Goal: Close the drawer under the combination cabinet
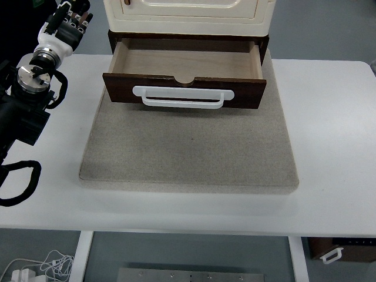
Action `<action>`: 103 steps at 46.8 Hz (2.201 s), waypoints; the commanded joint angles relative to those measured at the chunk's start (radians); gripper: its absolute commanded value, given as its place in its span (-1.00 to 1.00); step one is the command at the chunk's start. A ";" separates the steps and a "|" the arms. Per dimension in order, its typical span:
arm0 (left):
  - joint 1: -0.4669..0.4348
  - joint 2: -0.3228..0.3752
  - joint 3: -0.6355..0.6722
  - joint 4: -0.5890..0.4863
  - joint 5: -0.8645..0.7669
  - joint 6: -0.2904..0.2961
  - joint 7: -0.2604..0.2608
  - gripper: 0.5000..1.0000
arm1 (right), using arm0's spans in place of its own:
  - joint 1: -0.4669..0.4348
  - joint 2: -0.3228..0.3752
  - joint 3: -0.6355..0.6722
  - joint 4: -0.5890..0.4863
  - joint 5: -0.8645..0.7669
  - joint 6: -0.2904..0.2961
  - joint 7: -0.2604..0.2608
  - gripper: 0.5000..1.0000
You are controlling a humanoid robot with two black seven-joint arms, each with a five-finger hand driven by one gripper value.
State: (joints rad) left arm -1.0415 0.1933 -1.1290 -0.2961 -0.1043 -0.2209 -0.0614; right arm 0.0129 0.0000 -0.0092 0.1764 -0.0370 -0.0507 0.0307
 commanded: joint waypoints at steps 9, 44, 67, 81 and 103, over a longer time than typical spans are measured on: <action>-0.002 0.001 0.000 0.002 0.000 0.000 0.000 1.00 | -0.001 0.000 0.000 0.000 -0.001 0.000 0.000 0.81; -0.040 0.083 0.000 0.003 0.011 -0.009 0.000 1.00 | -0.001 0.000 0.000 0.000 0.000 0.000 0.000 0.81; -0.210 0.150 0.066 -0.006 0.020 0.011 0.000 1.00 | 0.001 0.000 0.000 0.000 -0.001 0.000 0.000 0.81; -0.282 0.268 0.069 -0.138 0.023 0.012 0.005 1.00 | -0.001 0.000 0.000 0.000 0.000 0.000 0.000 0.81; -0.399 0.408 0.216 -0.543 0.040 0.101 0.002 1.00 | -0.001 0.000 0.000 0.000 0.000 0.000 0.000 0.81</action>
State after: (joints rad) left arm -1.4231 0.5880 -0.9220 -0.7860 -0.0653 -0.1326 -0.0594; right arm 0.0125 0.0000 -0.0092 0.1764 -0.0368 -0.0506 0.0306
